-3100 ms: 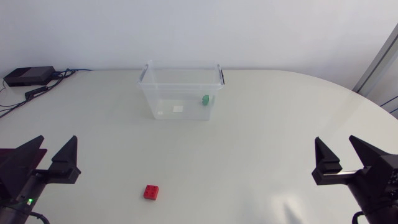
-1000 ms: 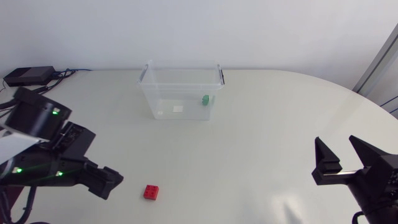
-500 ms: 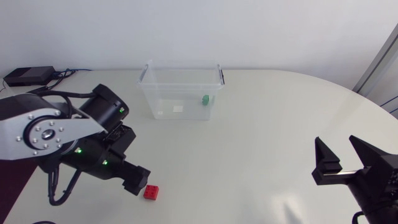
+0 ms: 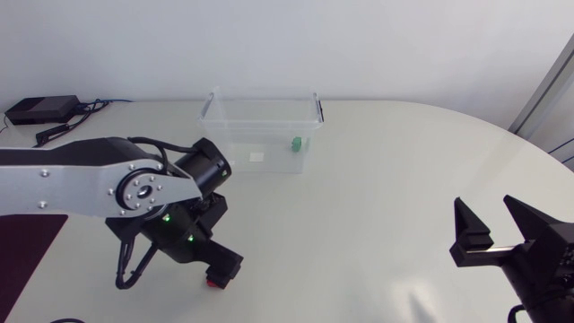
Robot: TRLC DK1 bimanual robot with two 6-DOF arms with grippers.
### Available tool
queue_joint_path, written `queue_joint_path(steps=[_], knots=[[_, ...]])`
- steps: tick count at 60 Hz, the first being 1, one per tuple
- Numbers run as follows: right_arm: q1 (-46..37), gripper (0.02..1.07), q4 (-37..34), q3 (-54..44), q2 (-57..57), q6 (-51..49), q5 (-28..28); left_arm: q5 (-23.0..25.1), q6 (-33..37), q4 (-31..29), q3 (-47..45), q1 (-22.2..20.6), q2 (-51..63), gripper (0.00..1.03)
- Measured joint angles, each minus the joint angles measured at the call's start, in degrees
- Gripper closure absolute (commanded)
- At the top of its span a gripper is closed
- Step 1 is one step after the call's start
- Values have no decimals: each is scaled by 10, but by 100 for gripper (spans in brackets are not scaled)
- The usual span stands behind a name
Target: Place the duplo bricks in the container
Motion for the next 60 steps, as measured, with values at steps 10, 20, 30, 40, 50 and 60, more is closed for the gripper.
queue_joint_path(steps=[10, 20, 30, 40, 50, 60], knots=[[0, 6, 0, 0, 0, 0, 0, 0, -12, 7, 10, 0, 33, 4], [0, 6, 0, 0, 0, 0, 0, 0, -17, 16, 16, 4, 63, 4], [0, 6, 0, 0, 0, 0, 0, 0, -17, 28, 19, 4, 87, 4], [0, 6, 0, 0, 0, 0, 0, 0, -19, 30, 20, 6, 92, 4], [0, 6, 0, 0, 0, 0, 0, 0, -19, 35, 20, 19, 104, 4], [0, 6, 0, 0, 0, 0, 0, 0, -21, 35, 20, 28, 114, 4]])
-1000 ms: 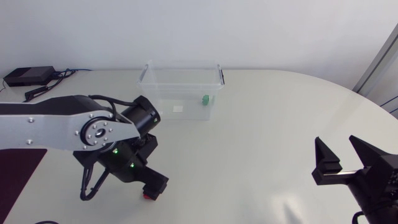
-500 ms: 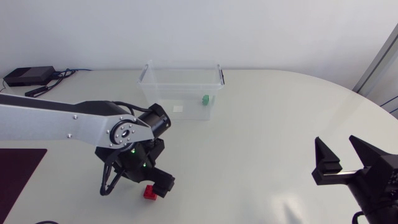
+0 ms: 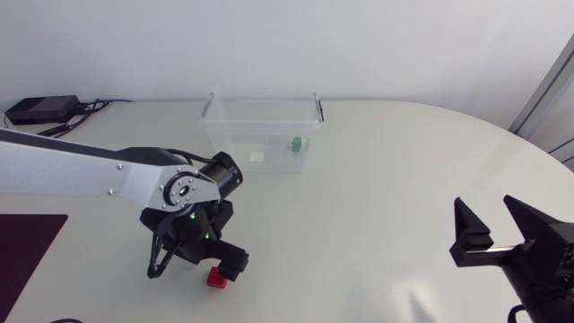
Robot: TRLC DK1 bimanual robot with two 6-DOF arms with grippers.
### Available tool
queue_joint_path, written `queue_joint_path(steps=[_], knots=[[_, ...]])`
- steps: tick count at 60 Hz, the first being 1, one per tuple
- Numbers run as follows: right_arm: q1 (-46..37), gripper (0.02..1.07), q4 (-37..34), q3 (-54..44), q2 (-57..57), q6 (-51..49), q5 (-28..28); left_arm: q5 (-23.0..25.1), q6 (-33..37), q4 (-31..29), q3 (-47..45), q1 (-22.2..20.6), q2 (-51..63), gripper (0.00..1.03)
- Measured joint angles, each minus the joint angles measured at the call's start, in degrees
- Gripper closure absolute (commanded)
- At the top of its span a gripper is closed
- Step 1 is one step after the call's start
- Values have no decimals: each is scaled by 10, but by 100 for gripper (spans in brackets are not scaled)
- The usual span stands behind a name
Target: Place the duplo bricks in the container
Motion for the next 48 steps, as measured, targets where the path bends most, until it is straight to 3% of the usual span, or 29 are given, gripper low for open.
queue_joint_path(steps=[11, 28, 32, 38, 48], knots=[[0, 6, 0, 0, 0, 0, 0, 0, 0, 0, 0, 0, 7, 5], [0, 6, 0, 0, 0, 0, 0, 0, 0, 0, 0, -1, 17, 15], [0, 6, 0, 0, 0, 0, 0, 0, 0, 0, 0, -1, 17, 20], [0, 6, 0, 0, 0, 0, 0, 0, 0, -1, 0, -4, 18, 41], [0, 6, 0, 0, 0, 0, 0, 0, 0, -7, 0, -10, 30, 62]])
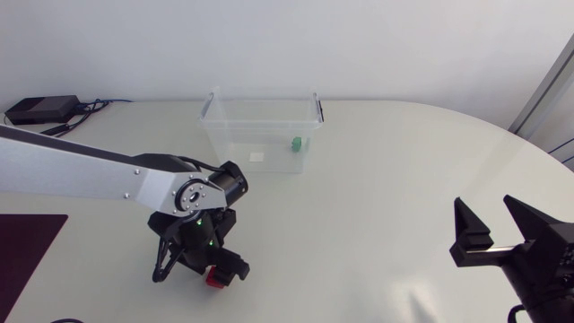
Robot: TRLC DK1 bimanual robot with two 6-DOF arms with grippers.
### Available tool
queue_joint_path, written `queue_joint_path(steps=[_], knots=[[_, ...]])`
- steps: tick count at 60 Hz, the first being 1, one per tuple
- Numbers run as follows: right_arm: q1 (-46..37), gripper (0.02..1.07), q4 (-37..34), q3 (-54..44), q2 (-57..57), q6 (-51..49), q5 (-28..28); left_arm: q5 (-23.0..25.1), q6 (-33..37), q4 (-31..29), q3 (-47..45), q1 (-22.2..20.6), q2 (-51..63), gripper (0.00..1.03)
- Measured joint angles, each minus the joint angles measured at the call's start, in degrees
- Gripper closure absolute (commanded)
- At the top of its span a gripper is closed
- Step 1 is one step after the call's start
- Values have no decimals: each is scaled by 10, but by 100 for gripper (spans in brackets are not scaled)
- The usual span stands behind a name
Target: Place the duplo bricks in the container
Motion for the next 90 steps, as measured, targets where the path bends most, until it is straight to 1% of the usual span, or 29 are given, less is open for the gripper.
queue_joint_path(steps=[9, 21, 35, 43, 49, 57, 64, 82, 90], knots=[[0, 6, 0, 0, 0, 0, 0, 12, 0, 0, 0, 0, 2, 71], [0, 6, 0, 0, 0, 0, 0, 26, 0, 0, 1, -3, 2, 78], [0, 6, 0, 0, 0, 0, 0, 41, 0, 0, 1, -12, -3, 78], [0, 6, 0, 0, 0, 0, 0, 45, 1, 0, 2, -18, -34, 79], [0, 6, 0, 0, 0, 0, 0, 46, 5, -2, 13, -7, -62, 79], [0, 6, 0, 0, 0, 0, 0, 47, 16, -2, 52, 26, -102, 79], [0, 6, 0, 0, 0, 0, 0, 47, 25, -2, 80, 46, -128, 79], [0, 6, 0, 0, 0, 0, 0, 47, 53, 0, 143, 56, -163, 79], [0, 6, 0, 0, 0, 0, 0, 47, 66, 33, 164, 66, -173, 79]])
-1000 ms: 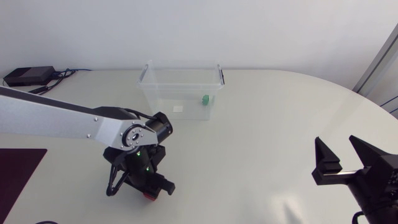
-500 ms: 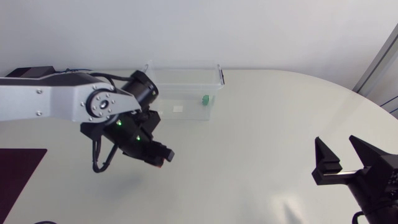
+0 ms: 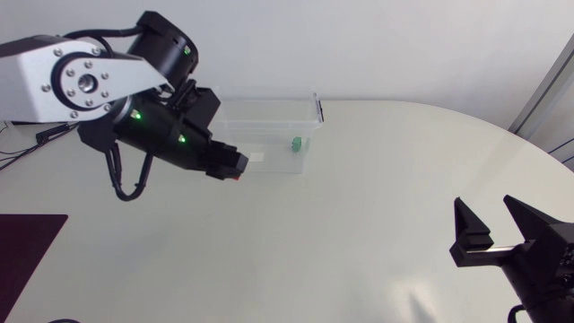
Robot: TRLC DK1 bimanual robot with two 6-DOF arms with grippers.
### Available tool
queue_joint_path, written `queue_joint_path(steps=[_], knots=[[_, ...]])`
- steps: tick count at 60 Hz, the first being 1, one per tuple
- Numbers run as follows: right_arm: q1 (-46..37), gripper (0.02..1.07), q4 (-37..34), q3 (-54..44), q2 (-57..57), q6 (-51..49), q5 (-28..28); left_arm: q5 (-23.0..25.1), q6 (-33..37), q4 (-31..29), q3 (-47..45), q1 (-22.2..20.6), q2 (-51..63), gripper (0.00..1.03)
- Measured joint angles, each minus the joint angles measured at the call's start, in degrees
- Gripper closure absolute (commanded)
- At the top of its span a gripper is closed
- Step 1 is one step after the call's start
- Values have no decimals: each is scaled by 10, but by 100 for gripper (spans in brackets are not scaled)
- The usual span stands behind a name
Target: Place the duplo bricks in the container
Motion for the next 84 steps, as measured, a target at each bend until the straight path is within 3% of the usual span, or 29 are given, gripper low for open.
queue_joint_path(steps=[39, 59, 84], knots=[[0, 6, 0, 0, 0, 0, 0, -65, 17, 297, 13, 34, 11, 79], [0, 6, 0, 0, 0, 0, 0, -72, 30, 346, 42, 41, 92, 79], [0, 6, 0, 0, 0, 0, 0, -82, 31, 356, 124, 41, 186, 78]])
